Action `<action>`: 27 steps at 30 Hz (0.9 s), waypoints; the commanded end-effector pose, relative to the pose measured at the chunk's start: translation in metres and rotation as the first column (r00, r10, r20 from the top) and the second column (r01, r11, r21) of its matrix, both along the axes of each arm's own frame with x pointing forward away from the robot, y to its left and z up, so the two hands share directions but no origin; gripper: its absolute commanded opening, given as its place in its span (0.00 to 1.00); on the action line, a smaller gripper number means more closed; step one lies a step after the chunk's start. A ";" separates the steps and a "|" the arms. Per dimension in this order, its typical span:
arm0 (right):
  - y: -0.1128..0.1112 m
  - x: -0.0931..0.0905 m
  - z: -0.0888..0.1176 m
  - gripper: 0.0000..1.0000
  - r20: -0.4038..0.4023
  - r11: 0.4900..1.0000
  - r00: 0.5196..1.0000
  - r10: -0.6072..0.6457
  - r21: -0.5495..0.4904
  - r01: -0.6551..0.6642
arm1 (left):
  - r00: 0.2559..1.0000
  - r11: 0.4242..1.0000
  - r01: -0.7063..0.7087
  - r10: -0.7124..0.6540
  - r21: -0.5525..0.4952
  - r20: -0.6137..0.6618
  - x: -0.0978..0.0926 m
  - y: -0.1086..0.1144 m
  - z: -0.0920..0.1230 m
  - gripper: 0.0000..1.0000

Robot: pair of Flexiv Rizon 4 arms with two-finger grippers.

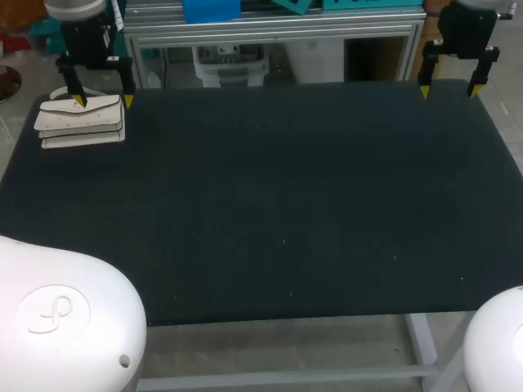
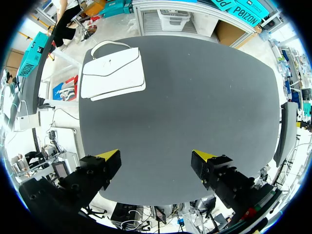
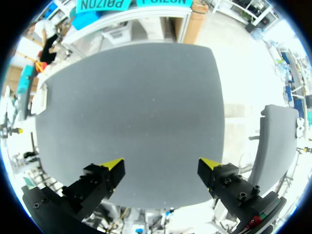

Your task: Pick up the bag, open it, inspect its contents, close it, and place it on the opposite side

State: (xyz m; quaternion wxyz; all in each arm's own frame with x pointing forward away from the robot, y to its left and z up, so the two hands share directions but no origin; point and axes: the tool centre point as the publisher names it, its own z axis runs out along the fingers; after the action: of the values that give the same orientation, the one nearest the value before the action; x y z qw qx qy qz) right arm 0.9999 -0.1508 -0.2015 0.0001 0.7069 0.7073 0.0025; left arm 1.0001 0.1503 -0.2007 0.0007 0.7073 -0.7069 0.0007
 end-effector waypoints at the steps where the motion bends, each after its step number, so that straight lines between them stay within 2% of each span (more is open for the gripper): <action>1: 0.004 0.000 0.000 1.00 0.038 0.997 0.997 0.060 0.043 -0.062 | 0.999 0.999 0.016 -0.015 -0.051 0.029 0.000 0.002 0.001 1.00; 2: 0.008 -0.001 -0.001 1.00 0.090 0.984 0.987 0.130 0.106 -0.140 | 0.998 0.997 0.040 -0.036 -0.065 0.053 0.001 0.003 0.000 1.00; 5: 0.016 -0.002 -0.005 1.00 0.153 0.953 0.951 0.269 0.103 -0.286 | 0.997 0.994 0.037 -0.030 -0.098 0.070 0.004 0.009 -0.003 1.00; 7: 0.021 -0.005 -0.007 1.00 0.224 0.916 0.910 0.349 0.122 -0.382 | 0.996 0.992 0.036 -0.027 -0.120 0.083 0.007 0.016 -0.007 1.00; 12: 0.034 -0.014 -0.020 1.00 0.331 0.825 0.804 0.494 0.114 -0.553 | 0.997 0.986 0.039 -0.027 -0.164 0.073 0.017 0.033 -0.018 1.00; 16: 0.052 -0.024 -0.036 1.00 0.396 0.715 0.687 0.609 0.099 -0.692 | 0.999 0.981 -0.003 0.012 -0.195 0.048 0.028 0.053 -0.032 1.00; 20: 0.070 -0.033 -0.047 1.00 0.446 0.578 0.545 0.710 0.073 -0.813 | 0.998 0.979 -0.032 0.044 -0.204 0.051 0.034 0.066 -0.040 1.00; 23: 0.082 -0.037 -0.055 1.00 0.488 0.447 0.460 0.742 0.153 -0.882 | 0.997 0.978 -0.030 0.043 -0.207 0.056 0.038 0.072 -0.042 1.00; 27: 0.082 -0.037 -0.055 1.00 0.488 0.447 0.460 0.742 0.153 -0.882 | 0.997 0.978 -0.030 0.043 -0.207 0.056 0.038 0.072 -0.042 1.00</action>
State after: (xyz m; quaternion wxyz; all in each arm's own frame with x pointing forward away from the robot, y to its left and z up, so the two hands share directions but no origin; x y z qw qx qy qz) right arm 0.9649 -0.0613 -0.2544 -0.0087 0.3964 0.9061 0.1473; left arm 1.0363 0.2216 -0.2420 0.0488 0.7168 -0.6891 0.0947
